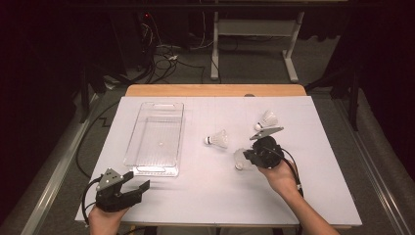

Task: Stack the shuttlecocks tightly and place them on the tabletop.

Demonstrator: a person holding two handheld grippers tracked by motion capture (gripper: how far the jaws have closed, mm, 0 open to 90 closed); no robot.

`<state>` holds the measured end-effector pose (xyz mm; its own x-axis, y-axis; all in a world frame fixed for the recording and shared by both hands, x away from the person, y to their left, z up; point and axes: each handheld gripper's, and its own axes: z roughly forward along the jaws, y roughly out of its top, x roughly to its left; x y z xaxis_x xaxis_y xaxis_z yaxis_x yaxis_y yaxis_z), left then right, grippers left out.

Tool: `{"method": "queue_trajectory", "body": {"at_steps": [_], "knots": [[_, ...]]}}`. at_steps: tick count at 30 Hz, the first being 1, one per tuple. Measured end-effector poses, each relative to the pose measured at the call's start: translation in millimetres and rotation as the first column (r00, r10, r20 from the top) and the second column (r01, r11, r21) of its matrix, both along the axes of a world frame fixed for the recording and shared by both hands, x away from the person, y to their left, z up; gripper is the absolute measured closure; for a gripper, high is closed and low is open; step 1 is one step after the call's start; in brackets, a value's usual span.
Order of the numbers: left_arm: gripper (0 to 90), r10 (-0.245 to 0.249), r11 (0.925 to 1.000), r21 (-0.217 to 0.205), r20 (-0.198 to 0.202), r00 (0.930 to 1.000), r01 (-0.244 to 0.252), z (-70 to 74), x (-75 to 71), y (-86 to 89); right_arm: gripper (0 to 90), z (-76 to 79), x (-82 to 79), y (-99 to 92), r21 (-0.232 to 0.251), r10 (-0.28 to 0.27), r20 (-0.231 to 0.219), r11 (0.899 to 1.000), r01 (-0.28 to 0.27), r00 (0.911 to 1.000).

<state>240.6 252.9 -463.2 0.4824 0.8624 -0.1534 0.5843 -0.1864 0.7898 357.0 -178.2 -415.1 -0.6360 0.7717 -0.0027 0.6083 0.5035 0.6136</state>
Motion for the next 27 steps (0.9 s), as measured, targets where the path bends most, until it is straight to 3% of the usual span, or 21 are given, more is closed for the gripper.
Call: {"method": "queue_trajectory", "body": {"at_steps": [27], "knots": [[30.2,0.002,1.0,0.002,-0.001,1.0,-0.002,0.1,0.0,-0.2,75.6,-14.2,-1.6,-18.5,0.001,-0.053,-0.023,0.999,0.053,0.9983]]}}
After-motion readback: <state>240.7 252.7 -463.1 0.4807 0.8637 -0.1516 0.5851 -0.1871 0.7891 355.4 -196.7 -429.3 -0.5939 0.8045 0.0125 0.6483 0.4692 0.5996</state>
